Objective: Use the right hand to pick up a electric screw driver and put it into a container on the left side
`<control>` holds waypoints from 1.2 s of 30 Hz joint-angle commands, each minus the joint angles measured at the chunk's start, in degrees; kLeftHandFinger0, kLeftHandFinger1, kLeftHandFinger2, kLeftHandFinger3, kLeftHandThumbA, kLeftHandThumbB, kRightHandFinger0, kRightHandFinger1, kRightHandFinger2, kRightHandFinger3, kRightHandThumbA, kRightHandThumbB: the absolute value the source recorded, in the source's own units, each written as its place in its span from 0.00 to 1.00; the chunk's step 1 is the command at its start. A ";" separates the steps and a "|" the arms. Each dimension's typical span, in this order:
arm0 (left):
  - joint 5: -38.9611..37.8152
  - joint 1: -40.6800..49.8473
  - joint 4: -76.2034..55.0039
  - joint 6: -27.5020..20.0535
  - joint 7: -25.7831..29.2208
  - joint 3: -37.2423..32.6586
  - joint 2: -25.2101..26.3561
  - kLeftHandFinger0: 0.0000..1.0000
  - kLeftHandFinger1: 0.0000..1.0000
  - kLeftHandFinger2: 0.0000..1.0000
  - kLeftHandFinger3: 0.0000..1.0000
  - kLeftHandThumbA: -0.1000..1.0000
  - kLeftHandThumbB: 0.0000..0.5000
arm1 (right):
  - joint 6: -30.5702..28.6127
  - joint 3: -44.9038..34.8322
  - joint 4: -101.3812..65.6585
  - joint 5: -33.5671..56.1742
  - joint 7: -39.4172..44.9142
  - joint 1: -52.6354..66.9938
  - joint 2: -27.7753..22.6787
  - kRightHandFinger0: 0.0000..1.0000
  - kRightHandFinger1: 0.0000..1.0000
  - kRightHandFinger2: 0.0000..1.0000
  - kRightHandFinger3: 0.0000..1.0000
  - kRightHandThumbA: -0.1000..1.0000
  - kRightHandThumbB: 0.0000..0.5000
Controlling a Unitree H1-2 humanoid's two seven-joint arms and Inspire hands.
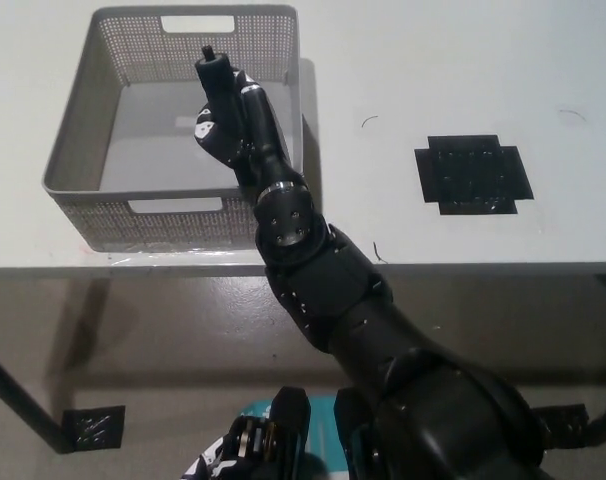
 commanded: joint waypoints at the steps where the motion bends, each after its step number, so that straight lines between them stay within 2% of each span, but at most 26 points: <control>1: -0.34 0.06 -1.74 -2.17 -0.25 -0.75 1.37 0.97 0.80 0.77 1.00 1.00 0.20 | -4.17 -1.28 1.27 1.59 -0.05 -1.59 -1.21 0.04 0.47 0.95 0.94 0.00 0.27; 2: -0.19 -0.02 -1.70 -2.17 -0.19 -0.87 1.40 0.96 0.79 0.76 1.00 1.00 0.22 | -4.20 -1.44 1.30 1.81 0.06 -1.46 -1.33 0.09 0.54 1.00 0.98 0.00 0.30; 3: -0.04 -0.02 -1.70 -2.17 -0.26 -0.86 1.38 0.96 0.79 0.76 1.00 1.00 0.21 | -4.32 -1.53 1.14 1.94 0.18 -1.23 -1.43 0.19 0.66 1.00 1.00 0.00 0.32; 4: -0.14 -0.02 -1.66 -2.17 -0.42 -0.90 1.40 0.96 0.79 0.76 1.00 1.00 0.20 | -4.46 -1.48 0.98 1.91 0.20 -1.00 -1.53 0.23 0.65 1.00 0.96 0.00 0.33; 5: -0.28 -0.17 -1.53 -2.17 -0.61 -1.01 1.38 0.97 0.79 0.76 1.00 1.00 0.20 | -4.84 -1.54 0.77 2.17 0.76 -0.70 -1.74 0.36 0.67 0.94 0.88 0.08 0.37; 6: -0.26 -0.19 -1.56 -2.17 -0.70 -1.05 1.44 0.98 0.79 0.76 1.00 1.00 0.21 | -4.91 -1.41 0.52 2.13 1.18 -0.51 -1.87 0.42 0.65 0.85 0.88 0.25 0.47; 7: -0.26 -0.16 -1.63 -2.17 -0.80 -1.06 1.46 0.98 0.79 0.76 1.00 1.00 0.20 | -5.34 -1.22 0.24 2.12 1.96 -0.27 -2.00 0.54 0.73 0.89 0.94 0.34 0.60; 8: -0.26 -0.10 -1.74 -2.17 -0.87 -1.09 1.47 0.97 0.78 0.76 1.00 1.00 0.21 | -6.21 -0.94 -0.17 2.17 3.42 0.08 -2.17 0.70 0.89 1.00 1.00 0.47 0.70; 9: -0.13 -0.14 -1.76 -2.17 -0.95 -1.19 1.52 0.97 0.78 0.76 1.00 1.00 0.21 | -6.55 -0.68 -0.52 2.18 4.78 0.36 -2.39 0.83 1.00 1.00 1.00 0.58 0.78; 10: 0.02 -0.23 -1.79 -2.17 -1.08 -1.37 1.63 0.97 0.78 0.76 1.00 1.00 0.19 | -6.72 -0.25 -0.80 2.04 6.39 0.62 -2.72 0.98 1.00 1.00 1.00 0.68 0.84; 14: 0.32 -0.09 -1.86 -2.17 -1.22 -1.72 1.72 0.96 0.77 0.75 1.00 1.00 0.19 | -6.74 0.92 -1.37 1.07 8.53 1.03 -3.21 1.00 1.00 1.00 1.00 0.83 0.88; 17: 0.41 -0.03 -1.72 -2.17 -1.31 -1.94 1.94 0.96 0.76 0.75 1.00 1.00 0.19 | -6.25 1.89 -2.02 0.30 8.69 1.30 -3.50 1.00 1.00 1.00 1.00 0.88 0.88; 21: 0.57 0.16 -2.09 -1.66 -1.84 -1.83 1.92 0.95 0.76 0.75 1.00 0.99 0.20 | -6.36 2.72 -2.37 -0.19 8.45 1.41 -3.99 1.00 1.00 1.00 1.00 0.91 0.84; 25: 1.89 0.70 -2.17 -1.63 -1.85 -2.14 2.08 0.94 0.76 0.75 1.00 1.00 0.20 | -5.94 3.02 -4.62 -0.13 8.83 2.55 -4.60 1.00 1.00 1.00 1.00 0.97 0.87; 28: 2.16 0.74 -2.01 -1.66 -1.81 -2.12 2.03 0.93 0.75 0.75 1.00 1.00 0.20 | -4.94 2.72 -8.59 0.24 9.49 2.97 -5.36 1.00 1.00 1.00 1.00 0.99 0.82; 31: 1.95 0.61 -1.79 -1.94 -1.85 -2.02 2.04 0.92 0.75 0.75 1.00 1.00 0.20 | -2.65 2.44 -16.40 0.19 9.92 4.33 -6.34 1.00 1.00 1.00 1.00 1.00 0.79; 33: 2.09 0.22 -1.18 -2.17 -1.24 -2.33 2.09 0.92 0.74 0.74 1.00 1.00 0.25 | -0.53 2.30 -24.33 0.14 10.62 6.03 -7.35 1.00 1.00 1.00 1.00 1.00 0.84; 34: 2.07 0.21 -1.11 -2.17 -1.24 -2.33 2.05 0.92 0.74 0.74 1.00 1.00 0.25 | -0.62 2.16 -26.32 0.07 10.41 6.51 -7.57 1.00 1.00 1.00 1.00 1.00 0.81; 36: 2.16 0.20 -0.88 -2.17 -1.17 -2.44 2.13 0.94 0.76 0.76 1.00 1.00 0.24 | 2.69 1.53 -36.90 1.08 11.79 9.15 -8.63 1.00 1.00 1.00 1.00 1.00 0.82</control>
